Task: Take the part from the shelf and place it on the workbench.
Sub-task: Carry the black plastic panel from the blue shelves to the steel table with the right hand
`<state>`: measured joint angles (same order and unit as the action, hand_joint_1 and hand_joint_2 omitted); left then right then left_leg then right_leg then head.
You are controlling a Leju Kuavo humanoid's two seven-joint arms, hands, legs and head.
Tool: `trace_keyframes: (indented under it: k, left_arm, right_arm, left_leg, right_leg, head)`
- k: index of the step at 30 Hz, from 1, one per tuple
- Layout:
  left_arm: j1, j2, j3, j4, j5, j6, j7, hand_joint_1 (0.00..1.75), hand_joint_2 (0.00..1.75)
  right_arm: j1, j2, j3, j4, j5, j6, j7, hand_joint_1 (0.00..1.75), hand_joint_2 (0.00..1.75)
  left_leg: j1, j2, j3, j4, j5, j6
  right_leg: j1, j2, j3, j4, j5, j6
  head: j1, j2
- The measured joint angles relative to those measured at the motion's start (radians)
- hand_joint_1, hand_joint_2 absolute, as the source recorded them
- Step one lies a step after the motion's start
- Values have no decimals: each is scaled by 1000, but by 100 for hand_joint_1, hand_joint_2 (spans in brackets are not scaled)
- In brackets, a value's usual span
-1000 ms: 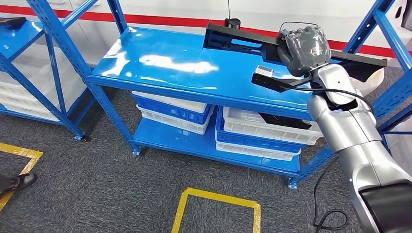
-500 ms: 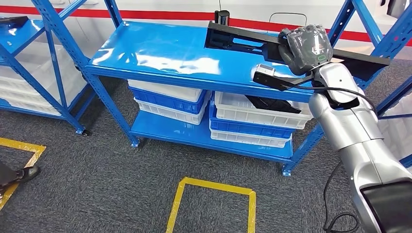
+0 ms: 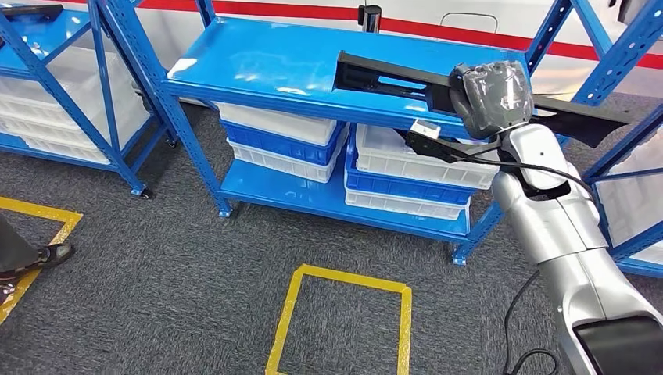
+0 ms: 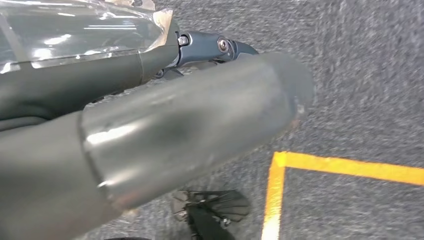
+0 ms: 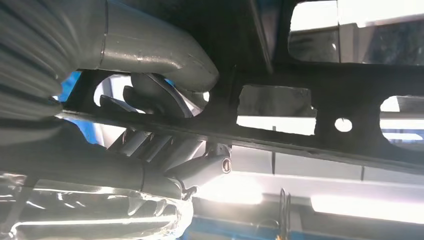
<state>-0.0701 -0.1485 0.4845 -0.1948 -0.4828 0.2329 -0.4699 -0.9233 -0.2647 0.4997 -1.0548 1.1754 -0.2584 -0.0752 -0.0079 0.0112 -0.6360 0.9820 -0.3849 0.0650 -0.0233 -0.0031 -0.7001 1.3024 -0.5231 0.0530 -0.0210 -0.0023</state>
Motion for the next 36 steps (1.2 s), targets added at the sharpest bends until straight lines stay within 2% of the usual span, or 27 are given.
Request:
trace_keyframes:
  k: [1,2,4,5,6,7,8,9,11,12,13,15,16,18,19,20,21,23,24,25,27,28,29,30,32,34,36]
  left_arm:
    - [0,0,0,0,0,-1,-1,0,0]
    - [-1,1,0,0,-1,-1,-1,0,0]
    - [-2,2,0,0,0,-1,-1,0,0]
    - [-2,3,0,0,0,-1,-1,0,0]
    - [-2,4,2,0,0,-1,-1,0,0]
    - [-1,5,4,0,0,-1,-1,0,0]
    - [0,6,6,0,0,-1,-1,0,0]
    - [1,6,8,0,1,-1,-1,0,0]
    - [2,7,12,0,1,-1,-2,0,0]
    - [1,7,14,0,1,-1,-2,0,0]
    - [1,6,14,0,1,-1,-3,0,0]
    - [0,6,15,0,1,-1,-4,0,0]
    - [0,6,15,0,0,-1,-4,0,0]
    - [-5,6,15,0,-3,-2,-4,0,0]
    - [-8,7,15,0,-4,-2,-4,0,0]
    - [-11,7,15,0,-5,-2,-3,0,0]
    - [-13,7,15,0,-5,-2,-2,0,0]
    - [-13,7,15,0,-4,-2,0,0,0]
    - [-12,7,15,0,-3,-2,0,0,0]
    - [-12,7,16,0,-2,-2,0,0,0]
    - [-12,8,17,0,0,-2,-2,0,0]
    - [-12,9,19,0,1,-2,-3,0,0]
    - [-11,8,21,0,1,-2,-4,0,0]
    - [-11,7,23,0,1,-3,-5,0,0]
    - [-11,6,25,0,1,-5,-6,0,0]
    - [-10,6,26,0,1,-8,-7,0,0]
    - [-9,6,27,0,1,-10,-8,0,0]
  right_arm:
    - [4,0,-4,-4,3,2,0,175,175]
    - [6,0,-8,-9,6,3,0,175,175]
    - [6,3,-17,-19,10,5,-1,175,175]
    - [5,5,-22,-22,12,7,-1,175,175]
    - [5,8,-25,-24,14,10,-4,175,175]
    - [3,11,-26,-23,16,14,-6,175,175]
    - [0,14,-26,-22,18,19,-9,175,175]
    - [-4,18,-26,-21,19,23,-12,175,175]
    - [-15,26,-27,-19,20,26,-15,175,175]
    - [-20,29,-27,-18,20,26,-16,175,175]
    - [-24,33,-27,-17,21,26,-16,175,175]
    - [-27,37,-28,-14,23,26,-17,175,175]
    - [-28,38,-28,-13,24,25,-17,175,175]
    - [-35,39,-30,-13,27,25,-17,175,175]
    - [-41,39,-32,-14,28,24,-17,175,175]
    - [-47,40,-33,-14,28,24,-17,175,175]
    - [-50,40,-34,-14,28,24,-17,175,175]
    - [-49,42,-34,-13,30,25,-17,175,175]
    - [-47,43,-34,-12,31,26,-18,175,175]
    - [-45,44,-33,-10,32,27,-18,175,175]
    - [-46,45,-33,-8,34,29,-18,175,175]
    - [-46,46,-33,-6,35,31,-18,175,175]
    - [-46,48,-32,-4,35,33,-18,175,175]
    - [-47,50,-32,-1,36,36,-18,175,175]
    - [-49,55,-30,4,38,40,-18,175,175]
    - [-55,61,-30,7,40,41,-18,175,175]
    - [-61,67,-29,11,41,41,-18,175,175]
  left_leg:
    - [2,1,-18,4,12,-5]
    - [2,1,-37,11,23,-11]
    - [0,1,-64,27,41,-22]
    - [-2,1,-72,33,51,-27]
    - [-3,0,-77,35,61,-30]
    - [-1,-1,-82,37,65,-34]
    - [1,-2,-89,49,51,-38]
    - [3,-3,-99,75,18,-45]
    - [9,-7,-126,184,-89,-58]
    - [11,-8,-140,253,-134,-61]
    - [14,-8,-146,310,-158,-63]
    - [17,-8,-118,342,-142,-62]
    - [18,-9,-79,309,-120,-59]
    - [17,-13,36,175,-111,-49]
    - [14,-15,84,111,-122,-45]
    - [10,-16,113,65,-134,-40]
    - [5,-16,120,42,-137,-35]
    - [1,-13,108,27,-116,-19]
    - [1,-10,98,22,-101,-10]
    - [1,-7,86,17,-85,-1]
    - [-1,-5,53,17,-57,10]
    - [-3,-5,35,17,-43,11]
    - [-4,-5,17,18,-29,11]
    - [-5,-5,-1,19,-15,10]
    - [-6,-4,-35,22,11,5]
    - [-8,-4,-60,28,33,-3]
    - [-10,-3,-71,27,55,-13]
  right_leg:
    - [-3,0,39,-35,22,13]
    - [-5,0,96,-101,26,20]
    - [-2,2,191,-238,-7,12]
    - [2,3,215,-278,-25,4]
    - [4,3,214,-289,-30,-4]
    - [0,1,206,-283,-22,-11]
    - [-4,0,199,-280,-13,-21]
    - [-7,-2,189,-278,-2,-32]
    - [-6,-3,163,-277,23,-48]
    - [-3,-3,148,-276,36,-52]
    - [-2,-3,132,-276,49,-52]
    - [1,-3,102,-276,72,-49]
    - [1,-2,88,-276,84,-47]
    - [3,-2,67,-275,104,-39]
    - [3,-3,60,-276,115,-33]
    - [3,-5,53,-278,126,-26]
    - [2,-6,48,-281,137,-18]
    - [2,-6,37,-282,146,-6]
    - [4,-5,25,-267,126,-9]
    - [5,-3,11,-231,89,-16]
    - [5,-2,-22,-110,-4,-33]
    - [5,-2,-31,-47,-31,-33]
    - [5,-2,-29,-4,-36,-26]
    - [5,-1,-13,7,-23,-16]
    - [6,-1,69,-69,16,0]
    - [13,-1,174,-214,5,-6]
    - [21,2,214,-294,-17,-19]
  head:
    - [0,0]
    - [0,0]
    - [-1,0]
    - [-2,0]
    - [-4,0]
    - [-4,0]
    - [-5,0]
    - [-5,0]
    - [-6,0]
    - [-6,0]
    - [-7,0]
    - [-7,0]
    - [-7,0]
    - [-7,0]
    - [-6,0]
    - [-6,0]
    - [-5,0]
    - [-6,0]
    - [-4,0]
    - [-3,0]
    - [-1,0]
    - [-1,0]
    - [-1,0]
    - [-1,0]
    - [-1,0]
    - [-2,0]
    - [-3,0]
